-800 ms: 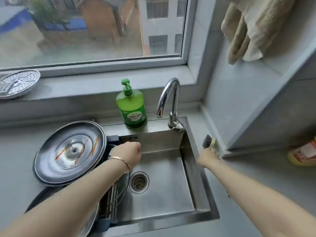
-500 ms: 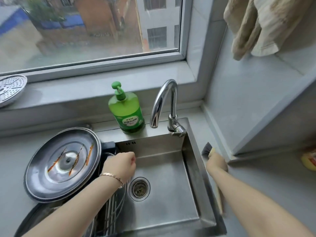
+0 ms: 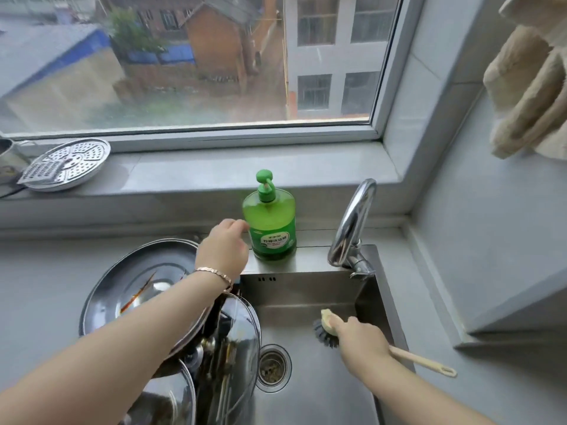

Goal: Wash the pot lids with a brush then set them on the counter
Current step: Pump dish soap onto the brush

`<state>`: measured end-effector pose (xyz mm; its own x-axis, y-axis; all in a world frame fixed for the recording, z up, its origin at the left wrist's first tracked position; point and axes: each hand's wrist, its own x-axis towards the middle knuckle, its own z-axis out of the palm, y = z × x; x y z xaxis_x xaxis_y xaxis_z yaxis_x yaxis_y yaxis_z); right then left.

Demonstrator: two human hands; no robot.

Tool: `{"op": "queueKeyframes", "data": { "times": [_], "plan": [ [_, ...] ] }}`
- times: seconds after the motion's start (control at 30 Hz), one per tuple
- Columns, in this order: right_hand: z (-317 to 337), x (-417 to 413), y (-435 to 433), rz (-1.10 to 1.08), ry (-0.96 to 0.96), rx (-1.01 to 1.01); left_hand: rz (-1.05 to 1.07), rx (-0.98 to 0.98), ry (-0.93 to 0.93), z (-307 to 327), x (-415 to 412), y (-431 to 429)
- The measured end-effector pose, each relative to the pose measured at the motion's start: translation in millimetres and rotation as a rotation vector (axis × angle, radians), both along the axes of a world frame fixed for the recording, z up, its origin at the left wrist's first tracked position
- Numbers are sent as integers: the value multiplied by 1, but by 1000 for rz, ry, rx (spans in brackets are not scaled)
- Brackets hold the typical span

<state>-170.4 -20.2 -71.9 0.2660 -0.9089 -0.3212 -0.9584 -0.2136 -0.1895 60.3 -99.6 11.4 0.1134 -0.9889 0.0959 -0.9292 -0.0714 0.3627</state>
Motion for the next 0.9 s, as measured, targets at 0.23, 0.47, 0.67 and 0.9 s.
{"op": "queueKeyframes", "data": {
  "times": [0.23, 0.47, 0.67, 0.9],
  "plan": [
    [38, 69, -75, -575, -992, 306, -174, -150, 165, 44, 10, -78],
    [73, 106, -120, -800, -1393, 426, -313, 235, 76, 40, -10, -142],
    [61, 109, -129, -814, -1446, 403, -346, 198, 261, 14, -6, -146],
    [53, 107, -131, -815, -1516, 457, -377, 195, 137, 4, -3, -142]
  ]
}}
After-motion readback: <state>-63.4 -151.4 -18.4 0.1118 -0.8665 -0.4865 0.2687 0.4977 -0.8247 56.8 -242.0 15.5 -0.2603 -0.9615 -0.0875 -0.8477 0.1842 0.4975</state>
